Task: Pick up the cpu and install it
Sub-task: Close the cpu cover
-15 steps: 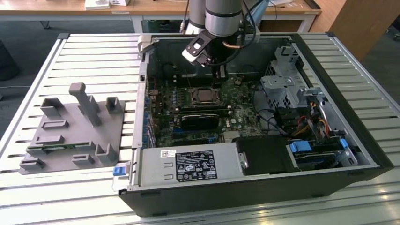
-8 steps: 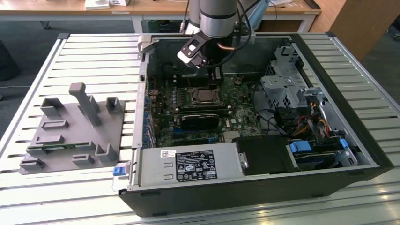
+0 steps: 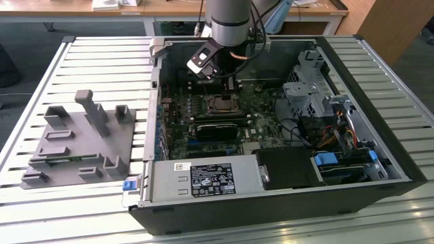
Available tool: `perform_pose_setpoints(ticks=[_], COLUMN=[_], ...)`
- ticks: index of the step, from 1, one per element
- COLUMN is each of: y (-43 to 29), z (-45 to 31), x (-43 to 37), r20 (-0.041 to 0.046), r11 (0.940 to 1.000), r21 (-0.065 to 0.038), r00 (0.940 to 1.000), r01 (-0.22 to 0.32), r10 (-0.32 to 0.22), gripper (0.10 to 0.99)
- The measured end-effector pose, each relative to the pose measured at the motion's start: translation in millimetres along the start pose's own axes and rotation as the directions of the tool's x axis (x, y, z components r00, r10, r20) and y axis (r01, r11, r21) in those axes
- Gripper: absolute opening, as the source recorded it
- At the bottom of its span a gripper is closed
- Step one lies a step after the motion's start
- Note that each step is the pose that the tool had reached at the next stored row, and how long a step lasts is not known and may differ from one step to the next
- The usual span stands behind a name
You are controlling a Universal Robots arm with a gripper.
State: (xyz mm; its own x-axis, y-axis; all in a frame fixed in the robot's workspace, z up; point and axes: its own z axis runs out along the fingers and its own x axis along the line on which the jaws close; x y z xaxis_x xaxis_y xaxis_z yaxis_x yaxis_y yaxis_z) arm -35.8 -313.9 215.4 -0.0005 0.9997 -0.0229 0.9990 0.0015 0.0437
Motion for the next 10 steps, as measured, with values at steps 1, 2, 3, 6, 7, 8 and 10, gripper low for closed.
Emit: perform_pose_setpoints(ticks=[1,2,3,6,7,8,10], y=[-2.4,-5.2,-8.1,-16.1,-18.2,-19.5,-21.7], z=[1.0,1.7,2.3,3.7,4.2,5.0,6.7], x=[0.0,0.0,0.0,0.1,0.1,0.2,0.2], r20=[-0.0001,0.0,0.0,-0.0003,-0.0003,-0.0003,-0.0003], r11=[1.0,1.0,1.0,1.0,1.0,1.0,1.0], r21=[0.0,0.0,0.0,0.0,0.0,0.0,0.0], r00=[1.0,1.0,1.0,1.0,1.0,1.0,1.0], r01=[0.0,0.0,0.0,0.0,0.0,0.0,0.0], r10=[0.0,0.0,0.0,0.0,0.0,0.0,0.0], gripper=[0.106,0.106,0.106,0.106,0.106,0.106,0.106])
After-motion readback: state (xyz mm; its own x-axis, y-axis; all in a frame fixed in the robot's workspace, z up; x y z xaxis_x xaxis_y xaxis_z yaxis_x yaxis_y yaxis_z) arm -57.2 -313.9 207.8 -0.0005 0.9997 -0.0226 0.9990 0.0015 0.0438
